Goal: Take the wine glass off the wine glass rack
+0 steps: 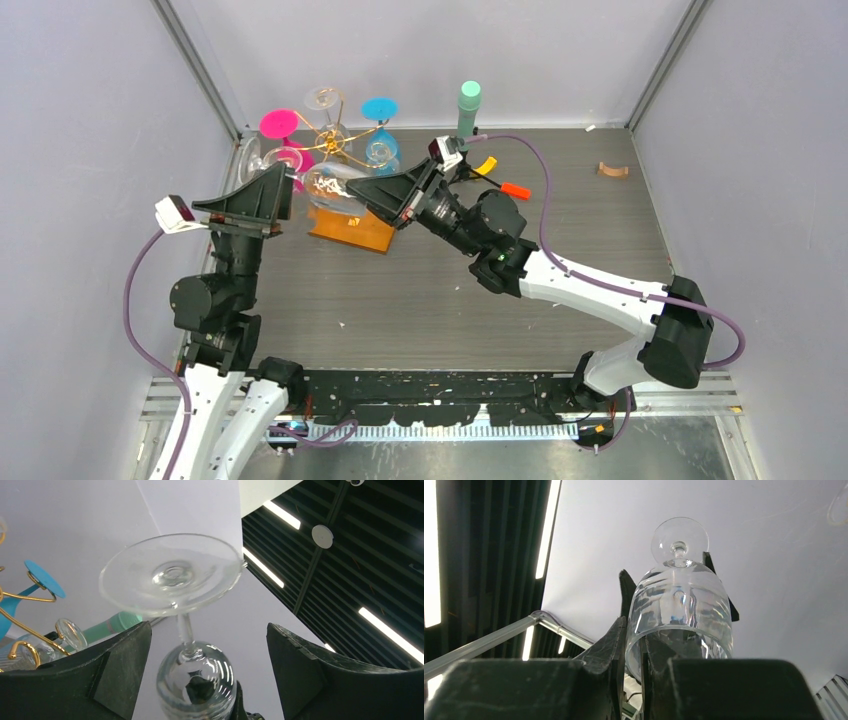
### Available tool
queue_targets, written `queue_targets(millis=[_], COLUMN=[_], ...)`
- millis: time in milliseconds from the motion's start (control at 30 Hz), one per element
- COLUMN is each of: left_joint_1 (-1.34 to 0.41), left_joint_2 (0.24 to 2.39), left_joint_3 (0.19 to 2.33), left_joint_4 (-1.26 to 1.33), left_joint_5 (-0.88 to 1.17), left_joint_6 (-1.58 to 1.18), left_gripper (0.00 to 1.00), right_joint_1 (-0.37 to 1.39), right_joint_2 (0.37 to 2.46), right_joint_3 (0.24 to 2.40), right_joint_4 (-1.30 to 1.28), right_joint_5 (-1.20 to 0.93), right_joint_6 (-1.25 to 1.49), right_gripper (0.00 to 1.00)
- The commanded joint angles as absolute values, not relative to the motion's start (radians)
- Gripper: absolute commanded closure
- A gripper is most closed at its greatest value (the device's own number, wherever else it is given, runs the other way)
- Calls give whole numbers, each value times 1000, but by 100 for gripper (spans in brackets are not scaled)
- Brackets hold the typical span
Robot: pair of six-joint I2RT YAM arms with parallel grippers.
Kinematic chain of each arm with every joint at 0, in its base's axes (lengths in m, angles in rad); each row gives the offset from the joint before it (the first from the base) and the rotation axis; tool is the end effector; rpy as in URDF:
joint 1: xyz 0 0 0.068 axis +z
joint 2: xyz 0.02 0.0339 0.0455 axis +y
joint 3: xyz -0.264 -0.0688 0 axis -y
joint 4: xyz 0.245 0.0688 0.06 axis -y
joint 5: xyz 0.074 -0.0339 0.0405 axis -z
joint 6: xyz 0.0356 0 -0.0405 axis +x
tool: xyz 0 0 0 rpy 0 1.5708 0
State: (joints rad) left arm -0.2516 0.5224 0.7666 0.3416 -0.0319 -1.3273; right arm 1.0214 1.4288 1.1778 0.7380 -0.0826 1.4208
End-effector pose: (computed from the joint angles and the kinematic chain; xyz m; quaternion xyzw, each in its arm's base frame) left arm 0.1027 -0.0252 0.4233 -0.2543 0.3988 -0.6202 0.6258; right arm 0.1707 0.2843 0.4233 0.0676 0.5121 0.8115 0.2733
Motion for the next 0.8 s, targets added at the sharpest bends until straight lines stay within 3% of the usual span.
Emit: queue_targets(millis=[0, 200, 400, 567, 767], left_joint_1=[-253, -253, -253, -253, -253], left_joint_2=[506, 490, 459, 449, 435], left_joint_3=[764, 770, 802, 874, 950], left_joint_4=[312, 259, 304, 259, 80], left_joint_5=[-17, -5, 188, 409, 456], left_joint_6=[-1312, -1290, -1095, -895, -701], left_gripper=[11, 8, 4, 3, 3], right_joint_1=[1023, 1023, 1022, 1022, 1020], right_joint_2=[1411, 1399, 1333, 1217, 1071], right_joint_3=[1190, 1190, 1190, 1193, 1236], right_joint_4=[904, 899, 790, 609, 344], right_joint_5=[-44, -23, -18, 49, 171], right_joint_6=[1454, 1435, 1340, 1171, 932], right_gripper=[100, 100, 100, 100, 99])
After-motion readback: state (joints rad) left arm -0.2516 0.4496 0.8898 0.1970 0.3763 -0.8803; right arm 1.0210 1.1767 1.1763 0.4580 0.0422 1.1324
